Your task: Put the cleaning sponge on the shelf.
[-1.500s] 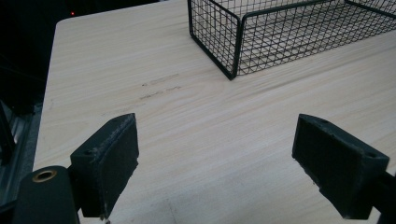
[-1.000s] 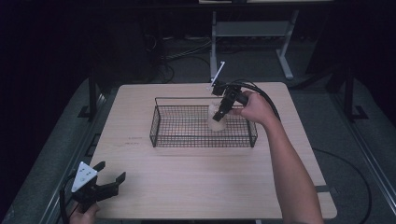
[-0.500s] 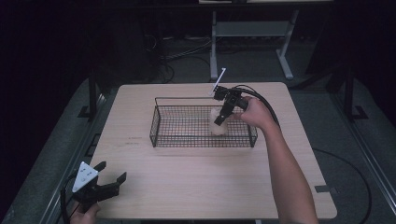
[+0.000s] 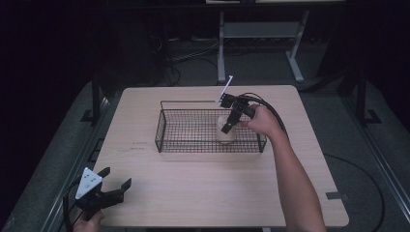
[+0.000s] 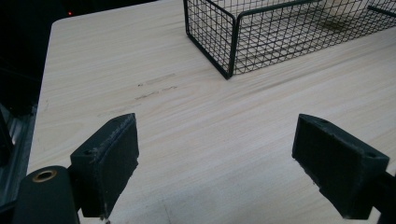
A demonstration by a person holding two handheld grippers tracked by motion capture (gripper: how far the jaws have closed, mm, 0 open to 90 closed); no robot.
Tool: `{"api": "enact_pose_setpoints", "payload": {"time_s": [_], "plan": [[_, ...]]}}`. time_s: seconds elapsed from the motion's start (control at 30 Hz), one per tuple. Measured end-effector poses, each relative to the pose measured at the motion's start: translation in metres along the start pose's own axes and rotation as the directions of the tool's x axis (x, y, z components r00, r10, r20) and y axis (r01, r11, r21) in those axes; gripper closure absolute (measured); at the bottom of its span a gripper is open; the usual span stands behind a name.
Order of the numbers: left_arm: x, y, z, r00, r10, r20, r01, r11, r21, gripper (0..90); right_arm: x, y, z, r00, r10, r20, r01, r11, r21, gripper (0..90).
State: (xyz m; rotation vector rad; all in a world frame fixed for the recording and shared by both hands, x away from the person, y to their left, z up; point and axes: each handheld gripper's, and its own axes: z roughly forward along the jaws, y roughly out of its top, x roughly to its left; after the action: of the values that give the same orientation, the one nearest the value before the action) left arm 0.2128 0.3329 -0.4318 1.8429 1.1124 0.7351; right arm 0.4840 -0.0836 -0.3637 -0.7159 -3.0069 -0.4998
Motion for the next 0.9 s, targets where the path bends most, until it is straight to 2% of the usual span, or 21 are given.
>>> {"api": "enact_pose_setpoints", "payload": {"time_s": [0.3,0.5,0.6,0.9], "plan": [[-0.001,0.0,0.001,1.0,-0.002,0.001,0.002,1.0,-0.001,13.8,0.002,0.002,0.008,0.9999,-0.01,-0.011,0.01,1.0,-0.005,28.7],[0.0,0.0,0.001,1.0,-0.004,-0.001,0.004,1.0,0.002,13.8,0.0,-0.002,0.018,0.9997,0.003,-0.025,-0.003,1.0,-0.016,28.7],[0.0,0.0,0.001,1.0,-0.002,0.001,0.002,1.0,0.002,13.8,0.0,-0.003,0.022,0.9996,0.006,-0.027,-0.006,1.0,-0.004,28.6],[0.001,0.0,0.0,1.0,0.001,0.002,-0.001,1.0,-0.001,13.8,0.0,-0.006,0.024,0.9994,0.018,-0.031,-0.019,1.0,-0.024,26.8]]}}
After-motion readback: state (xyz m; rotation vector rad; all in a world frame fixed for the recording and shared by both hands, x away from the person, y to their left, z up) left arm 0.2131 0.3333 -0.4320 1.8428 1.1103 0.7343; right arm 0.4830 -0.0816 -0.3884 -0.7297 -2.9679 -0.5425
